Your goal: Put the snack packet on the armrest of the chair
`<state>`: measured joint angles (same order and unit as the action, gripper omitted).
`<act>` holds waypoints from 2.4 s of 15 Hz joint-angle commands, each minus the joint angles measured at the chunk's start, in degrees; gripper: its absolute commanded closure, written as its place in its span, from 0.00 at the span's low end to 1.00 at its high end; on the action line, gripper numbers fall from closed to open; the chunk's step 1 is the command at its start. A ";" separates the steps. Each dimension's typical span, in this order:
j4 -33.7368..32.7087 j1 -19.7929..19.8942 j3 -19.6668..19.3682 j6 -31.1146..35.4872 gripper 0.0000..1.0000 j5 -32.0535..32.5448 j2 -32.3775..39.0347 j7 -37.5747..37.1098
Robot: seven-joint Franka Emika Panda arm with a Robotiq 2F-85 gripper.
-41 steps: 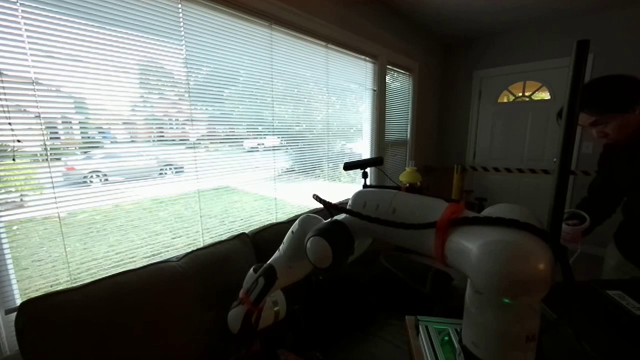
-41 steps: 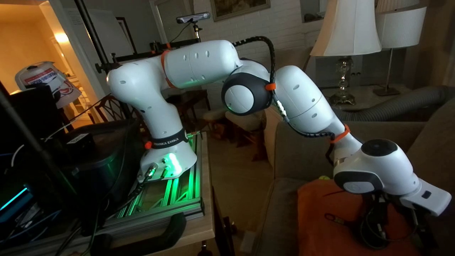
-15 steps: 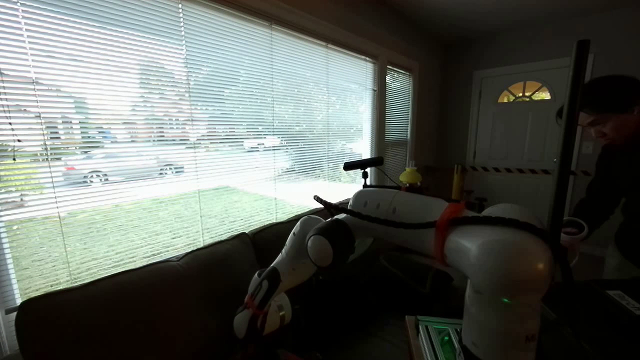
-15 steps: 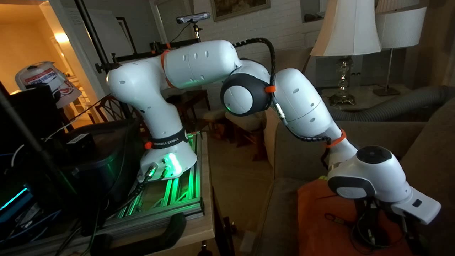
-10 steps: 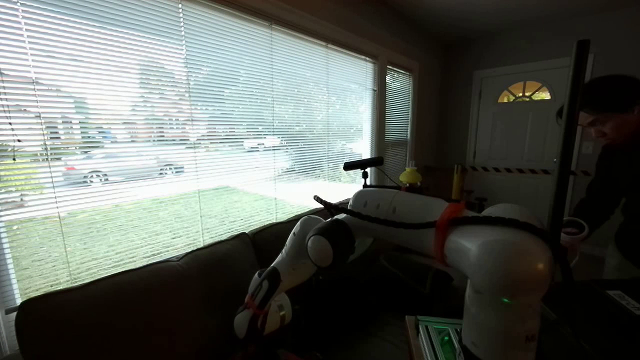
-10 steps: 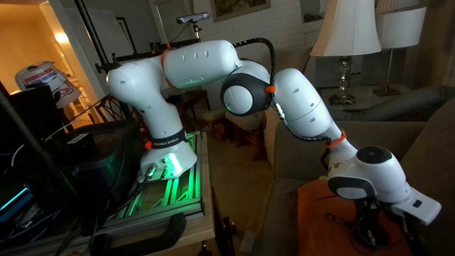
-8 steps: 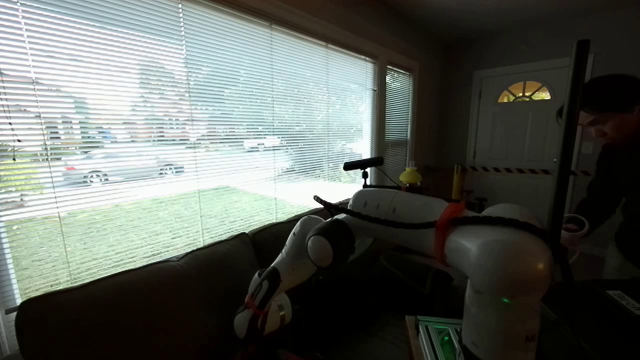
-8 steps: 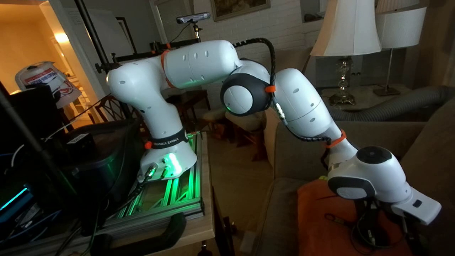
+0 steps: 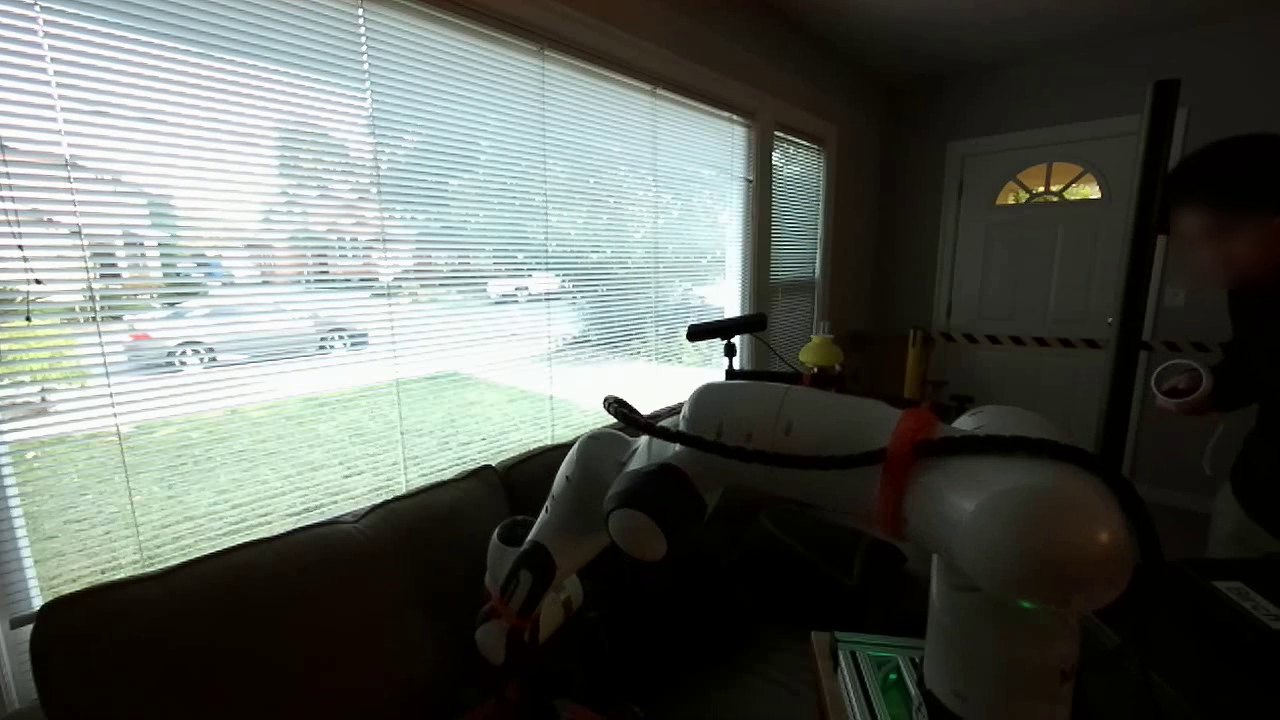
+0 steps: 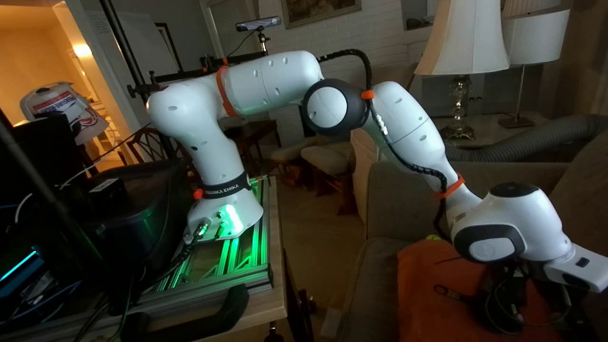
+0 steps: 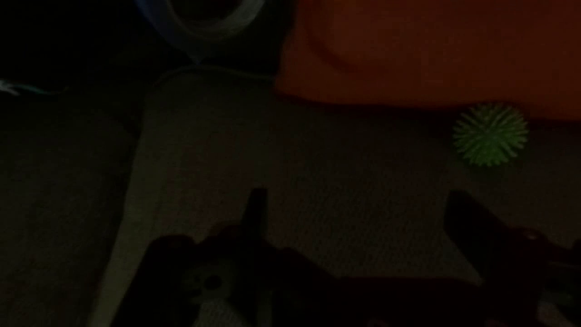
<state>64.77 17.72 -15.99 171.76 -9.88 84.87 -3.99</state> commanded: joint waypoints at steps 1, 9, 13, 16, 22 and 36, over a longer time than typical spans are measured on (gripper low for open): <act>4.80 -6.35 -9.19 -8.86 0.00 -0.27 -3.92 -7.40; 23.18 -14.77 -17.70 -29.61 0.00 2.03 -16.80 -7.71; 21.86 -11.94 -16.29 -30.55 0.00 8.37 -16.86 -10.92; 20.74 -10.86 -15.05 -30.58 0.00 9.00 -16.98 -10.94; 27.07 -9.82 -14.29 -28.26 0.00 11.72 -18.47 -9.78; 31.55 6.23 0.05 -22.03 0.00 5.06 -16.35 -4.94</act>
<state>98.56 18.88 -21.05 150.50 -1.53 68.51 -12.03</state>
